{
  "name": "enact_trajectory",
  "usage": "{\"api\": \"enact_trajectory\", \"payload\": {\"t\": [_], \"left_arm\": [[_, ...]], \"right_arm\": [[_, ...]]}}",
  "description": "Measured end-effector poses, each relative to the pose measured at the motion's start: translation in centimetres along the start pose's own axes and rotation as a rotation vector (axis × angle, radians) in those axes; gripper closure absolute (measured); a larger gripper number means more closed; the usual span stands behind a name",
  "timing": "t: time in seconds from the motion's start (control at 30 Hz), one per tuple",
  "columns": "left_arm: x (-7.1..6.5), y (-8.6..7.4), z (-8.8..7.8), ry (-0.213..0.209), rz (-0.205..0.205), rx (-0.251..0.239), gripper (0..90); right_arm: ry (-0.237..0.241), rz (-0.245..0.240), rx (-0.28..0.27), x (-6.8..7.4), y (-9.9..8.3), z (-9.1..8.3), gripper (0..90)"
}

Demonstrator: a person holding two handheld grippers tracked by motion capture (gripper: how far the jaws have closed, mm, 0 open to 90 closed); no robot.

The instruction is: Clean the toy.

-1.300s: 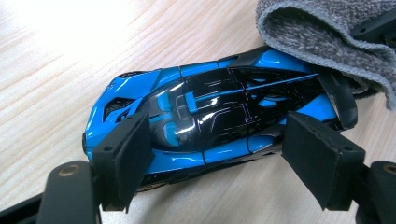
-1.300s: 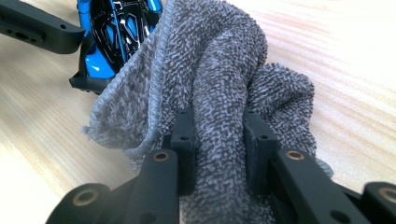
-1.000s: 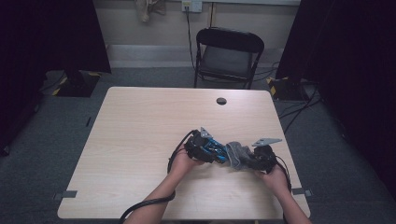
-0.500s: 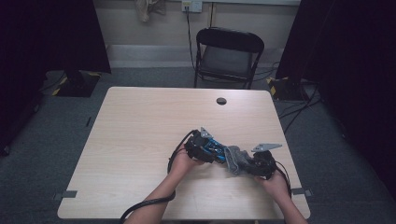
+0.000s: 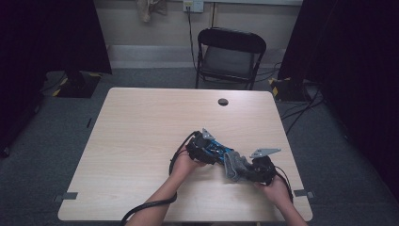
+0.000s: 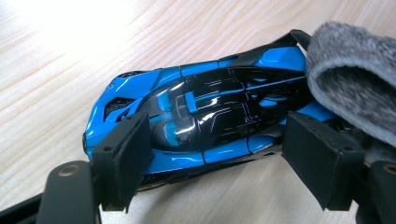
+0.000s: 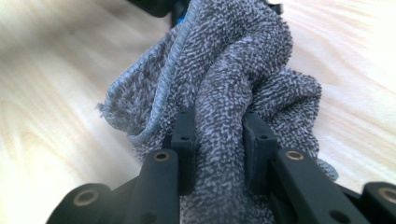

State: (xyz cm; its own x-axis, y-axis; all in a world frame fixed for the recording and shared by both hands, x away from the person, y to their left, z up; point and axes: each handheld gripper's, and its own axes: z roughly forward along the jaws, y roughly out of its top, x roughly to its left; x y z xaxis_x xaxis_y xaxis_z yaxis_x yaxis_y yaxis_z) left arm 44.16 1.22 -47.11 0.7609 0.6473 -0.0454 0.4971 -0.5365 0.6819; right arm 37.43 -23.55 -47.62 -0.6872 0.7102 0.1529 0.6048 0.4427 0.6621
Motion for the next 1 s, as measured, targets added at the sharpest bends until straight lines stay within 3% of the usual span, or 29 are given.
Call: {"api": "enact_trajectory", "payload": {"t": [0.33, 0.47, 0.67, 0.8, 1.0], "left_arm": [[0.0, 0.0, 0.0, 0.000, 0.004, -0.001, 23.7], [0.0, 0.0, 0.0, -0.001, 0.004, -0.001, 23.8], [0.0, -0.1, 0.0, -0.004, 0.002, -0.004, 23.8], [0.1, 0.0, -0.1, -0.006, 0.004, -0.002, 23.8], [0.1, -0.2, -0.1, -0.007, 0.004, -0.007, 23.8]], "right_arm": [[0.072, -0.053, 0.015, 1.8, 0.2, -0.1, 70.7], [0.072, -0.055, -0.017, 1.7, 0.8, -0.9, 70.7], [0.022, -0.020, -0.068, -0.2, 1.7, -2.8, 70.8], [-0.026, 0.037, -0.121, -2.2, 2.4, -4.0, 70.9], [-0.121, 0.104, -0.117, -5.1, 3.4, -4.0, 71.0]]}}
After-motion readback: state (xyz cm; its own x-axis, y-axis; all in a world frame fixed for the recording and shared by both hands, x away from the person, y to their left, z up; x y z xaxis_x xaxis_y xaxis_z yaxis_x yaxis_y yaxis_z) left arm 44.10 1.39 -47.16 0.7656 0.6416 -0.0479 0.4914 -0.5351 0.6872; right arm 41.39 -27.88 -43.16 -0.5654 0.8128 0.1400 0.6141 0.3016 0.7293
